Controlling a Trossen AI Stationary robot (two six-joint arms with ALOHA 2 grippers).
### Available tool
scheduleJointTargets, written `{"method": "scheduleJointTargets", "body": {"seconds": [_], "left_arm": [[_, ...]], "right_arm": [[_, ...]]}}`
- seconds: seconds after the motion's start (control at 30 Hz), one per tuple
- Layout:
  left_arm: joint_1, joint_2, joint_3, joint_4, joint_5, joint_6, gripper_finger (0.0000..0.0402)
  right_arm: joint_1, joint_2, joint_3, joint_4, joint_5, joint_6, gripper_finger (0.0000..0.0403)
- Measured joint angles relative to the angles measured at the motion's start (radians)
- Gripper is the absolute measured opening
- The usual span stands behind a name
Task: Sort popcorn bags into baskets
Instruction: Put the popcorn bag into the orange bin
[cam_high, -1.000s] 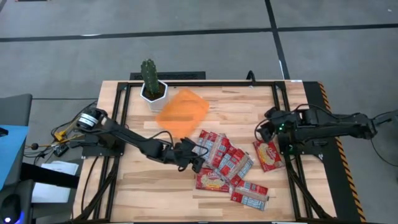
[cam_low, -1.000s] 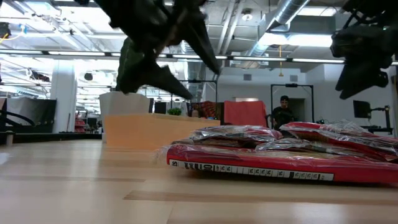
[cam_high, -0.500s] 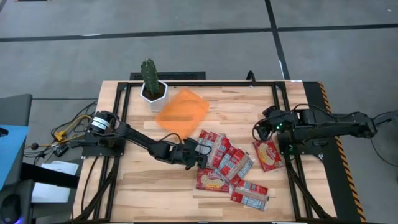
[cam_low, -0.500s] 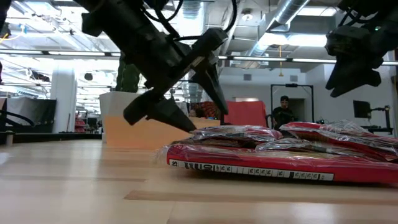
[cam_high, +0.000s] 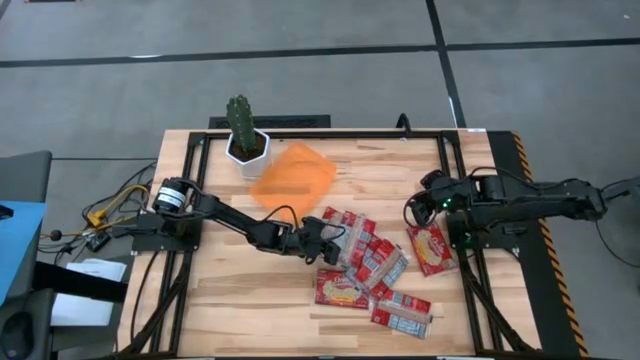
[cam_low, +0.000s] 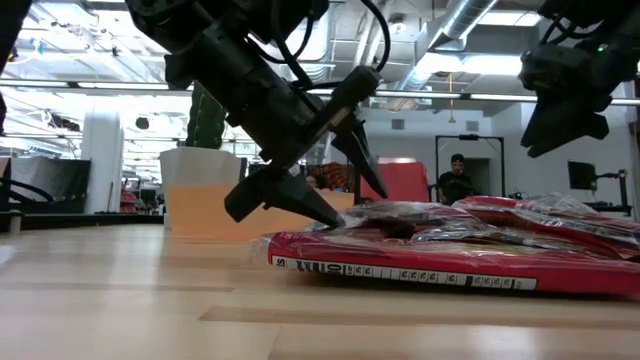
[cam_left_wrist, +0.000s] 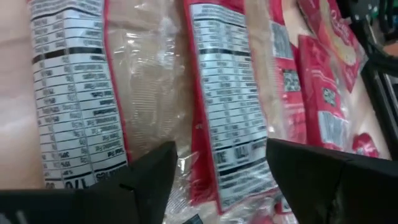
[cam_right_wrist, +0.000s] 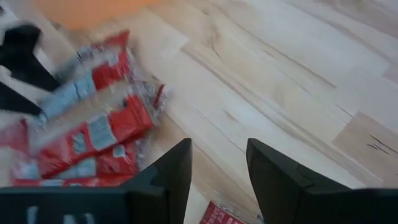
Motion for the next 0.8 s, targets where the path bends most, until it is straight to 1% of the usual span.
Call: {"method": "scheduleJointTargets", "body": {"seconds": [0.13, 0.27, 0.4, 0.57, 0.8], "left_arm": [[0.005, 0.0, 0.0, 0.014, -0.007, -0.016, 0.0202], [0.005, 0.0, 0.0, 0.027, -0.014, -0.034, 0.0188], [0.005, 0.0, 0.0, 0.057, -0.004, -0.016, 0.0189], [0.005, 0.0, 0.0, 0.066, 0.004, -0.017, 0.0203], [0.005, 0.0, 0.0, 0.066, 0.01, -0.006, 0.0217]], "right_arm": [[0.03, 0.1, 0.0, 0.066, 0.008, -0.04, 0.0169], [0.06, 0.213, 0.0, 0.161, 0.027, -0.046, 0.0164], [0.088, 0.342, 0.0, 0.261, 0.032, -0.062, 0.0159], [0.115, 0.512, 0.0, 0.41, 0.017, -0.069, 0.0153], [0.154, 0.66, 0.0, 0.623, -0.04, -0.052, 0.0138]]}}
